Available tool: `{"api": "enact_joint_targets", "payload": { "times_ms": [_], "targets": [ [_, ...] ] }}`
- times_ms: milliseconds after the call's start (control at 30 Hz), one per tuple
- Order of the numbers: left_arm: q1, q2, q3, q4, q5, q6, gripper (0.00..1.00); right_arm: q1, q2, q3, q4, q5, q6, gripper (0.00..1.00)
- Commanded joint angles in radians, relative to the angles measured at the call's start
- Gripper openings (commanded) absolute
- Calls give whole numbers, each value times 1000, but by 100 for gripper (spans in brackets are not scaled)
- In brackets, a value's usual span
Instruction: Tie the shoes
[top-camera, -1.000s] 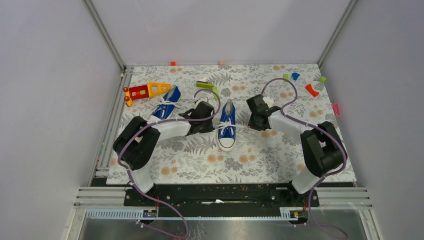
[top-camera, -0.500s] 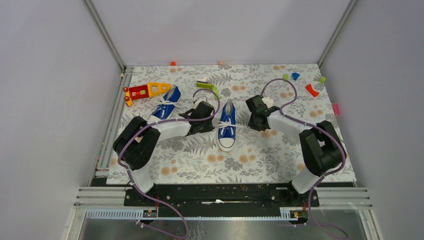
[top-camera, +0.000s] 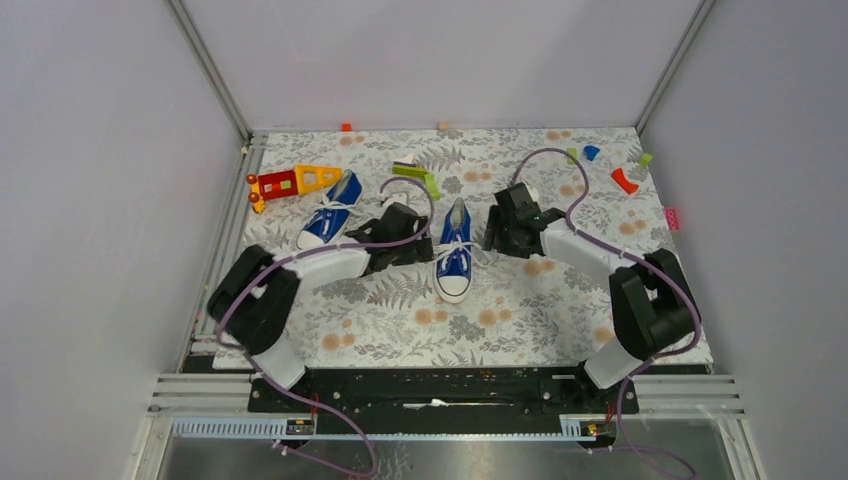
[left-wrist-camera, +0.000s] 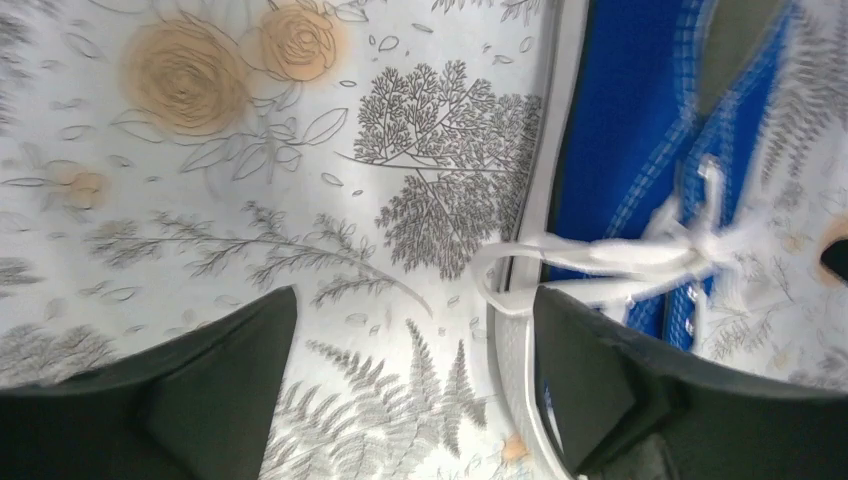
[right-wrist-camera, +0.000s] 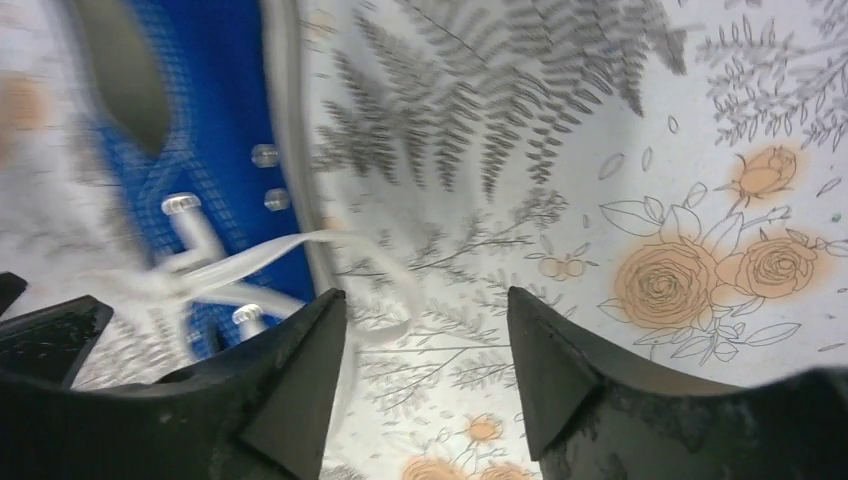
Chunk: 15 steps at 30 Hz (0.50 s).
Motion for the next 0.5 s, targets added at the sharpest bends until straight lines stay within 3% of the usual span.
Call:
{"api": "enact_joint_targets", "payload": {
  "times_ms": [0,167,300,433,467],
  "targets": [
    [-8,-254,-32,32,-87,78,98,-4,-192,18,76,-83,-91,71],
    [29,-469,-91,-9,-134,112,99,-14,-377,-79,147,-22,-124,81],
    [139,-618,-224,119,-109,173,99,-47,-561,-295,366,95,-168,84],
    [235,-671,-339,214,-213,269,99,-55,-720,-510,624,317,-308,87],
    [252,-679,-376,262,-270,286,99,-64,-747,-550,647,353,-322,92]
  ]
}}
